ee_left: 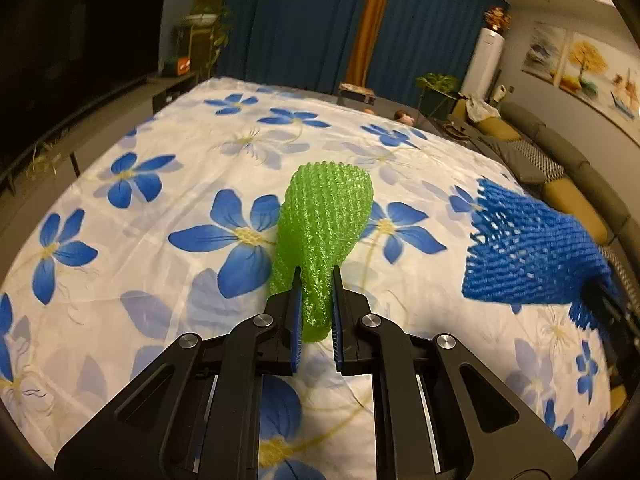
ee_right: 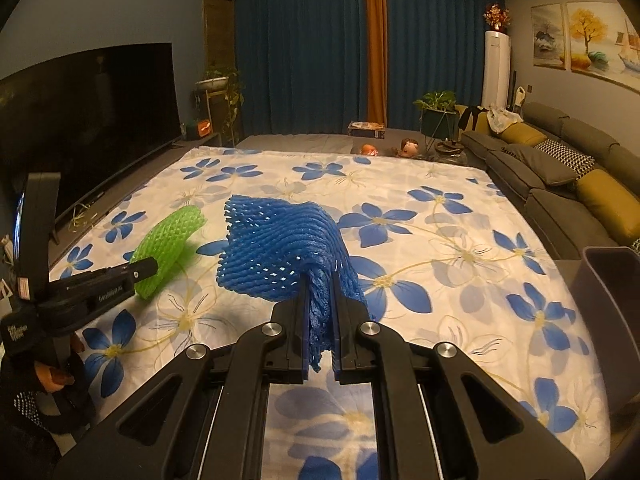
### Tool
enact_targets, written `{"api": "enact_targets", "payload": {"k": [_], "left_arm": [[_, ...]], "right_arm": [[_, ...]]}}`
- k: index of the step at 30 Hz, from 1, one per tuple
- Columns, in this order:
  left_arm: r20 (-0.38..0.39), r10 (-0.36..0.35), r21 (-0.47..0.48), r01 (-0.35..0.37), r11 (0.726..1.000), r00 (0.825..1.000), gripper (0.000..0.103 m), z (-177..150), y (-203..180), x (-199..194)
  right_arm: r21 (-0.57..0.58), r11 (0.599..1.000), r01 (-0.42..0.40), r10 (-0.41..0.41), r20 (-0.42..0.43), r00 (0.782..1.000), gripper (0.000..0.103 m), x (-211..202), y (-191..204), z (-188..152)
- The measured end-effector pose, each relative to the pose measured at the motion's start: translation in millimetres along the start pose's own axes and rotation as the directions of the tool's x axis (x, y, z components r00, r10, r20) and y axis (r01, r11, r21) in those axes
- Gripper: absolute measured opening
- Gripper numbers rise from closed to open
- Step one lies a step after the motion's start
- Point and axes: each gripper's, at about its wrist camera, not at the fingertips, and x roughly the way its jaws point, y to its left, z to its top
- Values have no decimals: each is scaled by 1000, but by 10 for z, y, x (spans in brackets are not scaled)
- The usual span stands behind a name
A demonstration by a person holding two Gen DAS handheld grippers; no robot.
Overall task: Collect trash
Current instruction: 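Carry the green and blue foam nets over the grey bin with both tools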
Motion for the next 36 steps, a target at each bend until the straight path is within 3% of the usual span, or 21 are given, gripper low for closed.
{"api": "enact_targets", "payload": {"k": [18, 36], "left_arm": [[159, -56, 107, 40, 993, 986, 11, 27, -758, -920], [182, -154, 246, 107, 963, 971, 11, -158, -1881, -1256]], "right_arm": [[52, 999, 10, -15, 96, 995, 9, -675, -448, -6], [134, 987, 92, -113, 162, 980, 9, -1270, -1227, -184]]}}
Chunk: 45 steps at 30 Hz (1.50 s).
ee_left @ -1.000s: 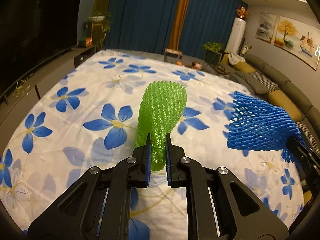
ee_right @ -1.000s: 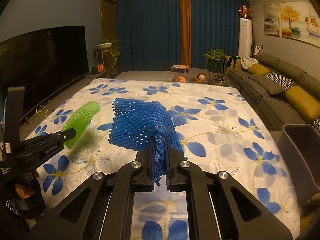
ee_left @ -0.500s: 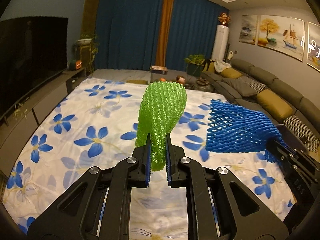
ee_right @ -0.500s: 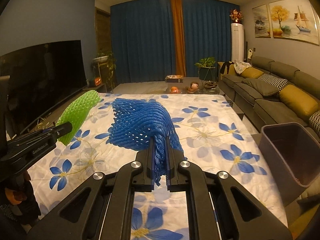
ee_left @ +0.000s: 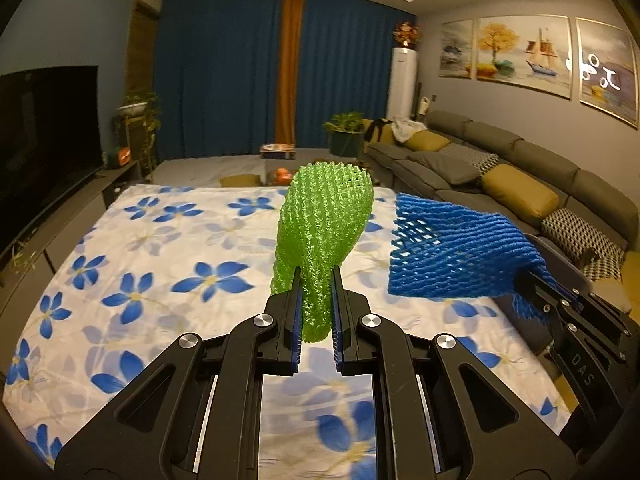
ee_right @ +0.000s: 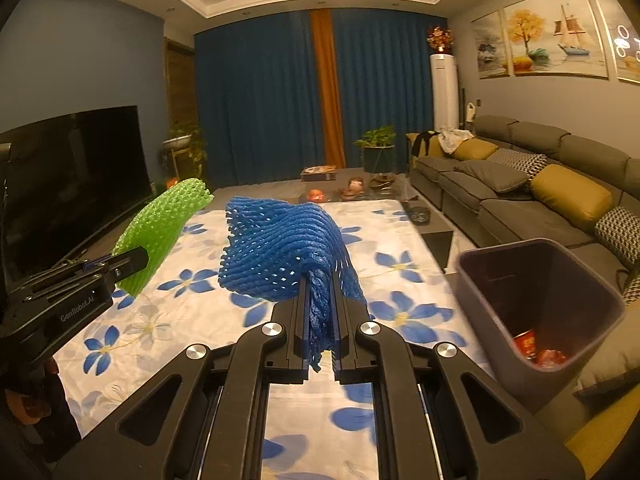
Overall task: Collect trash
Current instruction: 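Carry the green and blue foam nets over the grey bin with both tools, then open the left tool to drop the green net while the right drops the blue net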
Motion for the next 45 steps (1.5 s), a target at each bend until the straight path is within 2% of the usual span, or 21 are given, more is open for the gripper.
{"api": "enact_targets", "payload": {"k": [7, 12, 17, 22, 31, 41, 42, 44, 45], "left_arm": [[-3, -61, 64, 61, 996, 998, 11, 39, -536, 119], [14, -128, 103, 126, 987, 992, 11, 106, -1003, 202], [16, -206, 120, 203, 972, 978, 11, 178, -1455, 358], [6, -287, 163, 282, 945, 958, 11, 175, -1926, 556], [-38, -386, 193, 386, 902, 922, 12, 80, -2467, 896], [-91, -470, 163, 479, 863, 878, 15, 27, -2638, 1154], [-99, -474, 162, 484, 860, 875, 17, 16, -2648, 1180], [-115, -479, 159, 492, 856, 870, 24, -12, -2659, 1231], [-119, -480, 155, 494, 855, 869, 33, -25, -2663, 1248]], "right_arm": [[42, 995, 88, -89, 21, 996, 9, -67, -434, 36], [82, 980, 182, -186, 44, 982, 9, -130, -880, 114], [127, 957, 261, -268, 47, 962, 9, -147, -1263, 144], [174, 933, 316, -326, 32, 945, 9, -137, -1603, 109], [220, 913, 344, -354, 6, 935, 10, -31, -1904, 30], [245, 908, 340, -346, -21, 938, 12, 79, -2023, 13], [249, 907, 339, -344, -26, 939, 13, 92, -2029, 17], [258, 906, 336, -338, -38, 940, 22, 122, -2043, 9], [261, 904, 338, -339, -42, 940, 24, 136, -2073, 13]]}}
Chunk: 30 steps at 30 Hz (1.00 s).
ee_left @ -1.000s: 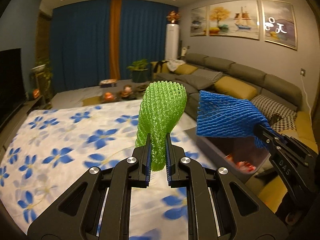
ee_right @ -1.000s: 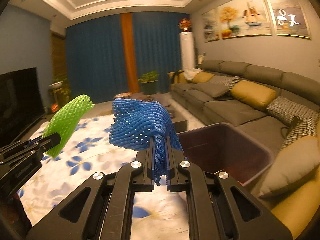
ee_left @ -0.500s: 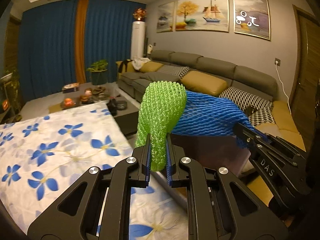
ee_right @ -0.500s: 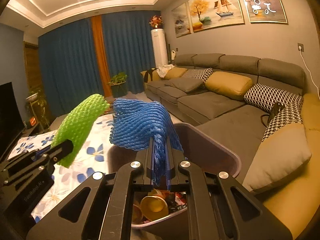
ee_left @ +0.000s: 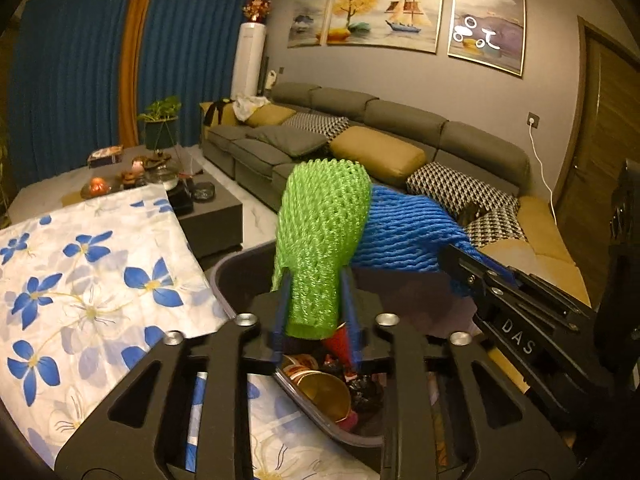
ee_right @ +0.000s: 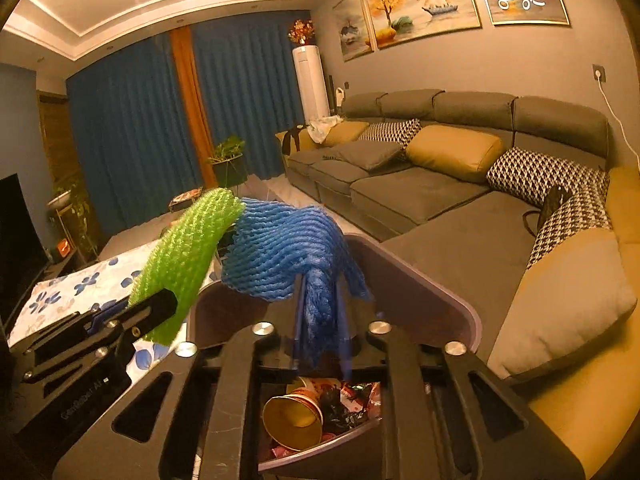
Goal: Collect trash
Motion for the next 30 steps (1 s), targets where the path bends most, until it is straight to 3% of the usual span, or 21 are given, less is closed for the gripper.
{"api": "enact_targets", "payload": {"k": [1, 6, 11, 16, 20, 24, 26, 30], "left_arm": [[-4, -4, -6, 4, 1000, 1000, 42, -8, 22, 18], [1, 4, -43, -4, 999, 1000, 61, -10, 148, 9], [16, 40, -67, -39, 997, 999, 71, -11, 250, -72], [49, 145, -74, -141, 987, 988, 85, -59, 321, -282], [51, 229, -82, -224, 971, 972, 89, -113, 377, -467], [56, 309, -67, -305, 950, 949, 92, -202, 426, -670], [57, 345, -62, -342, 938, 937, 93, -242, 448, -774], [75, 396, -64, -392, 918, 915, 97, -316, 502, -1024]], "right_arm": [[1, 1000, 1, -1, -6, 1000, 26, 13, 0, -9], [12, 1000, 12, -12, -18, 1000, 33, 44, -43, -14], [9, 1000, 27, -27, -11, 1000, 51, -26, -64, -41], [-29, 998, 59, -58, 21, 998, 76, -143, -7, -67], [-58, 994, 87, -85, 41, 996, 87, -234, 78, -103], [-90, 992, 93, -89, 50, 995, 90, -326, 193, -161], [-94, 992, 86, -81, 55, 995, 98, -383, 258, -200], [-123, 988, 92, -84, 70, 994, 98, -513, 403, -269]]}}
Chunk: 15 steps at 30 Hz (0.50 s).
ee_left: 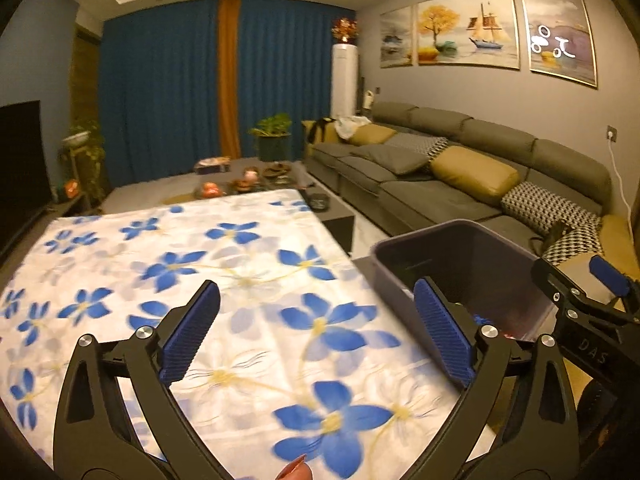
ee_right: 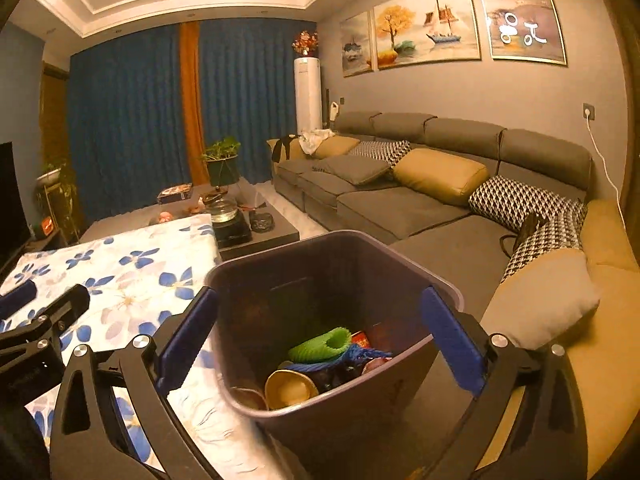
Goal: Collect trash
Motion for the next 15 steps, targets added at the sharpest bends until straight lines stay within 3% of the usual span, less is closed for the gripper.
{"api": "enact_targets", "payload": {"k": [15], "left_arm": [[49, 74, -19, -73, 997, 996, 97, -186, 422, -756]], "right_arm": [[-35, 999, -2, 4, 60, 998, 98, -779, 433, -228]]}}
